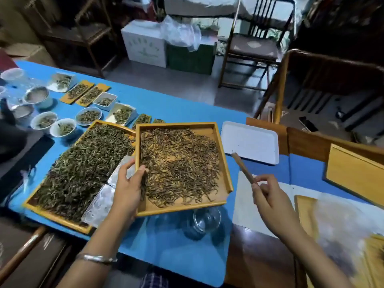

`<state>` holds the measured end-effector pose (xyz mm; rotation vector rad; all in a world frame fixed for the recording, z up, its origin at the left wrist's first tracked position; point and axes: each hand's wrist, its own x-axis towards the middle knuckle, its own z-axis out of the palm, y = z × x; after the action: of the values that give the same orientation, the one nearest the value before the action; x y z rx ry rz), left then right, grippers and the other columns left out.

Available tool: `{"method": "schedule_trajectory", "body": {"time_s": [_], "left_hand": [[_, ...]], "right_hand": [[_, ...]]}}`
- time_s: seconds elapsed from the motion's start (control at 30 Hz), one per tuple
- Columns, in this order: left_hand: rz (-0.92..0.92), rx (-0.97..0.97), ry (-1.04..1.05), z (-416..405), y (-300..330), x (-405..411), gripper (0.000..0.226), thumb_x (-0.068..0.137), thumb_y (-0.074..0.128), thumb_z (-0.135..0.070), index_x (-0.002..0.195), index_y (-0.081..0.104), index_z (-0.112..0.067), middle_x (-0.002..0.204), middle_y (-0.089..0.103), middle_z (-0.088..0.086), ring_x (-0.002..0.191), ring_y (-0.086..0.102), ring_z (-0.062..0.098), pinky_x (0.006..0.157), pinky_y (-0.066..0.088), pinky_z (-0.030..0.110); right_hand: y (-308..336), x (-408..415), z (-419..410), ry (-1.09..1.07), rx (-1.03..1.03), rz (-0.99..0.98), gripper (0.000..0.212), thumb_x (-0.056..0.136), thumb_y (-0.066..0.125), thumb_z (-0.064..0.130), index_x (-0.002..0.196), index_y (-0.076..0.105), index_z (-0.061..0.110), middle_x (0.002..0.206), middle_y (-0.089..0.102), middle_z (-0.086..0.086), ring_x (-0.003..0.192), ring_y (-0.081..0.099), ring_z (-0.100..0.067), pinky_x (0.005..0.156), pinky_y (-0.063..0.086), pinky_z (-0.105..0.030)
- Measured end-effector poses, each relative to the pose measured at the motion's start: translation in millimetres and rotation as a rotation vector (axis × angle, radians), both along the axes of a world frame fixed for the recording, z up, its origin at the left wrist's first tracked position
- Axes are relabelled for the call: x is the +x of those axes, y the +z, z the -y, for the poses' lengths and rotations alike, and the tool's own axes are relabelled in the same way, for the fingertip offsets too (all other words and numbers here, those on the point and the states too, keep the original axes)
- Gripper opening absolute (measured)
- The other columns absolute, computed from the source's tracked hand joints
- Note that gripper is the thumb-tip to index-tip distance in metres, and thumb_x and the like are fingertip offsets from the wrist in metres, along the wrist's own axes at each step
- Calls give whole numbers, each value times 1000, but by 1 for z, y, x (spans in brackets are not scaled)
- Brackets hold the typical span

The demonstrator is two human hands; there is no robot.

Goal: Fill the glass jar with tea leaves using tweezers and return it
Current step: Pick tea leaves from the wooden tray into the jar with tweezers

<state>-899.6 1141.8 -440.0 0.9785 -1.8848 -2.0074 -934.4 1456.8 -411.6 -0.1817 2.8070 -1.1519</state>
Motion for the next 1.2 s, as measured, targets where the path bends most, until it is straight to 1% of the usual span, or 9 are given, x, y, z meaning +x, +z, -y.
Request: {"method": "schedule_trajectory", "body": {"time_s": [0.13, 0.3, 0.43, 0.5, 0.57, 0.73, 0.87, 1.0, 1.2], "left_hand": [[-26, 29, -92, 22, -1, -10, 20, 97, 56, -24, 107, 56, -41, 70, 71, -7, 55, 61, 3, 52, 49, 23], [-19, -13, -227, 46, -5, -18, 23, 96, 57, -25, 116, 55, -36, 63, 64, -6, 48, 54, 4, 46, 42, 22], [-15, -32, -292, 57, -12, -21, 28, 97, 56, -29, 124, 52, -33, 67, 53, 7, 51, 40, 15, 44, 32, 22], [-11, -33, -308, 59, -16, -23, 25, 97, 55, -28, 122, 52, -32, 64, 56, 5, 49, 43, 14, 45, 35, 23], [-4, -60, -308, 58, -19, -25, 22, 97, 55, -26, 118, 52, -33, 57, 60, -6, 42, 46, 6, 40, 37, 18], [3, -66, -297, 58, -28, -28, 29, 97, 56, -29, 126, 50, -30, 70, 54, 2, 53, 44, 14, 49, 37, 26], [2, -86, -309, 60, -32, -33, 21, 97, 56, -29, 115, 53, -38, 68, 59, -3, 41, 47, 0, 39, 37, 14], [3, -67, -310, 62, -31, -36, 22, 96, 58, -31, 106, 55, -50, 69, 67, -9, 56, 54, 5, 53, 45, 25], [7, -99, -322, 68, -34, -34, 29, 95, 58, -32, 123, 53, -38, 72, 69, -12, 63, 57, 4, 61, 43, 30]], "right_hand": [[11, 18, 39, 13, 31, -17, 13, 93, 55, 29, 105, 49, 26, 87, 66, 12, 71, 63, -9, 65, 49, -37], [9, 37, 75, -23, 102, -130, 23, 90, 60, 31, 113, 59, 24, 105, 65, 9, 87, 63, -8, 70, 49, -28], [5, 57, 90, -33, 211, -148, 29, 89, 62, 33, 118, 60, 28, 105, 64, 6, 93, 64, -13, 69, 53, -36], [2, 66, 90, -65, 220, -118, 30, 89, 62, 34, 118, 60, 28, 101, 63, 4, 92, 65, -17, 68, 54, -40], [-1, 72, 86, -51, 235, -87, 29, 90, 60, 37, 119, 60, 30, 100, 61, 4, 91, 65, -17, 68, 53, -39], [-10, 69, 81, 49, 291, -11, 32, 93, 53, 42, 125, 54, 35, 105, 54, 7, 90, 62, -15, 66, 48, -33], [-20, 63, 75, 62, 348, 12, 34, 95, 49, 43, 128, 52, 35, 110, 53, 7, 92, 62, -15, 66, 48, -33], [-24, 71, 63, 43, 367, 40, 33, 95, 49, 43, 126, 54, 34, 107, 55, 6, 88, 63, -16, 63, 48, -34], [-23, 89, 58, 18, 337, 48, 27, 92, 55, 38, 118, 59, 30, 98, 56, 8, 81, 62, -14, 58, 48, -33]]}}
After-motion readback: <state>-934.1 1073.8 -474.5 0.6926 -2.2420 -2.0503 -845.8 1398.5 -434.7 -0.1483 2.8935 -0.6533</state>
